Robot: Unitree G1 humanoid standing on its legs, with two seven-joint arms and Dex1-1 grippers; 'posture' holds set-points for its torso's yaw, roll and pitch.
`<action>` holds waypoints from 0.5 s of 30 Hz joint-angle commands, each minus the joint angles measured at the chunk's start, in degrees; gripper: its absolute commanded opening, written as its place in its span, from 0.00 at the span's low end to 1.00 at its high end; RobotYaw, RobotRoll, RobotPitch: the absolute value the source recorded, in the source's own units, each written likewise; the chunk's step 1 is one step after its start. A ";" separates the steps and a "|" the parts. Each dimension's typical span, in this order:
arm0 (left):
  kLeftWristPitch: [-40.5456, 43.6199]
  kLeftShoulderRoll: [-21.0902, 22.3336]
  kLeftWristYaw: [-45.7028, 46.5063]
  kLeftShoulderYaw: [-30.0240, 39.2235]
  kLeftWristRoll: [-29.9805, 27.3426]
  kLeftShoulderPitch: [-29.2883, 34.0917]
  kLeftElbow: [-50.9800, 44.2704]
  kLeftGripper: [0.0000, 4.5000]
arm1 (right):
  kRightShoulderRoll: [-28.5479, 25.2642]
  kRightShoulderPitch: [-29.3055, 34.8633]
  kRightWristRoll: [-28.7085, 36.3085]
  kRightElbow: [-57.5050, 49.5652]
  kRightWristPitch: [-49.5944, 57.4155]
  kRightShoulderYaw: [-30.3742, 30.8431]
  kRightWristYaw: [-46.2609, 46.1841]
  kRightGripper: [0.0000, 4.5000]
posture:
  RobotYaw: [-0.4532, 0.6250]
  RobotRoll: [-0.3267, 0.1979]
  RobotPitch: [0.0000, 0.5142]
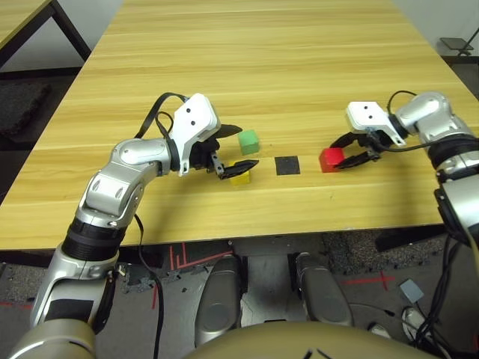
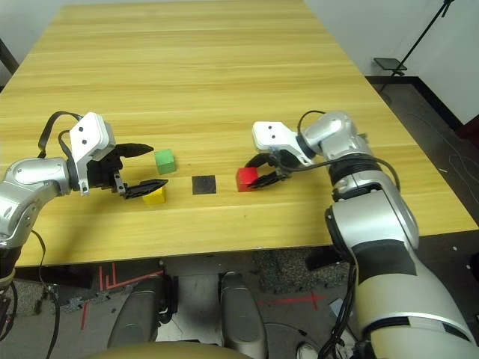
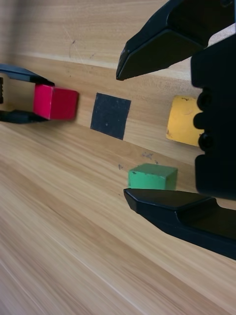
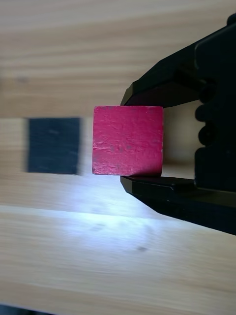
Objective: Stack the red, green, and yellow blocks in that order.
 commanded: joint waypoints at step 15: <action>3.21 -0.60 3.38 0.59 0.12 -0.90 -2.28 1.00 | 5.83 0.61 -4.15 -10.47 10.79 0.24 -0.77 0.45 | 0.86 0.28 0.29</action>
